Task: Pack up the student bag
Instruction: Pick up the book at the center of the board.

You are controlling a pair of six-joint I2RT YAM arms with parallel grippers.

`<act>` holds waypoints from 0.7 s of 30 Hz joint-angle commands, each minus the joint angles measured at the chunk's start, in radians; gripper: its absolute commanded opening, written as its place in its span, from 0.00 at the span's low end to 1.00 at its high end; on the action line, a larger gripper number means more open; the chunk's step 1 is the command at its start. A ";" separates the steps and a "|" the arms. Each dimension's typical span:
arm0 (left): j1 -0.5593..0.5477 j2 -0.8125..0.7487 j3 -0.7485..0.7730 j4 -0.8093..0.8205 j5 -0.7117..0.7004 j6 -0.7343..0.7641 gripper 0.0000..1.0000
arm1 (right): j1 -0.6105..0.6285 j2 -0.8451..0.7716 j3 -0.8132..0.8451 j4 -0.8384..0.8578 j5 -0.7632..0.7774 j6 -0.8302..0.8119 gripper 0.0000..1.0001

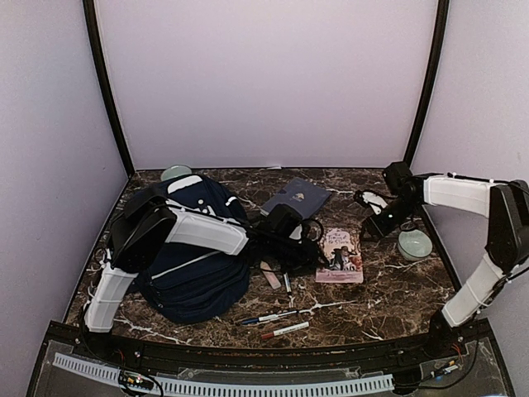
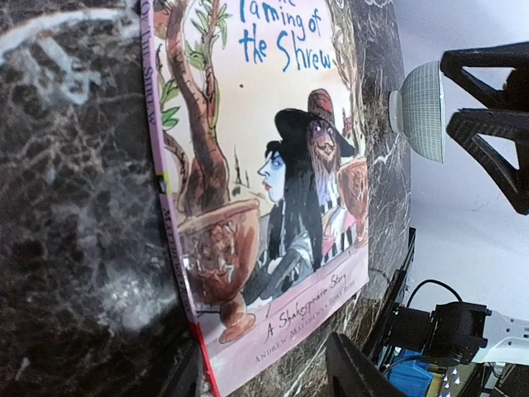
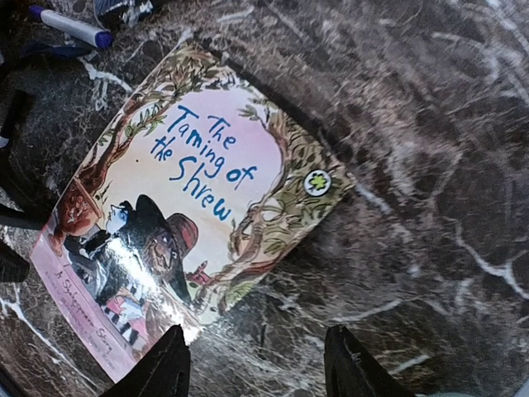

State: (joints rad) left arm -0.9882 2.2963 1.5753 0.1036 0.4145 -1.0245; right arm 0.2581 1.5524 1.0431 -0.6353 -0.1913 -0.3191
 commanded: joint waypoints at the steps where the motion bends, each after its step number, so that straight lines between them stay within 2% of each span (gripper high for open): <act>1: -0.030 -0.033 -0.015 0.003 0.019 0.015 0.52 | -0.023 0.117 0.016 -0.081 -0.163 0.092 0.56; 6: -0.051 -0.041 -0.020 0.006 0.053 0.038 0.50 | -0.036 0.162 0.036 -0.093 -0.100 0.106 0.57; 9: -0.051 -0.067 -0.057 -0.002 0.014 0.035 0.50 | -0.047 0.180 0.031 -0.092 -0.102 0.110 0.48; 15: -0.025 -0.083 -0.083 -0.026 -0.092 0.005 0.56 | -0.051 0.263 0.036 -0.107 -0.149 0.089 0.19; 17: -0.015 -0.080 -0.083 -0.023 -0.119 -0.005 0.57 | -0.052 0.294 0.046 -0.121 -0.168 0.079 0.15; 21: 0.003 -0.064 -0.066 -0.022 -0.134 -0.010 0.57 | -0.052 0.329 0.051 -0.130 -0.191 0.077 0.12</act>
State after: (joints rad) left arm -1.0096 2.2578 1.5169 0.1230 0.3466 -1.0256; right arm 0.2035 1.8217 1.1019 -0.7429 -0.3565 -0.2317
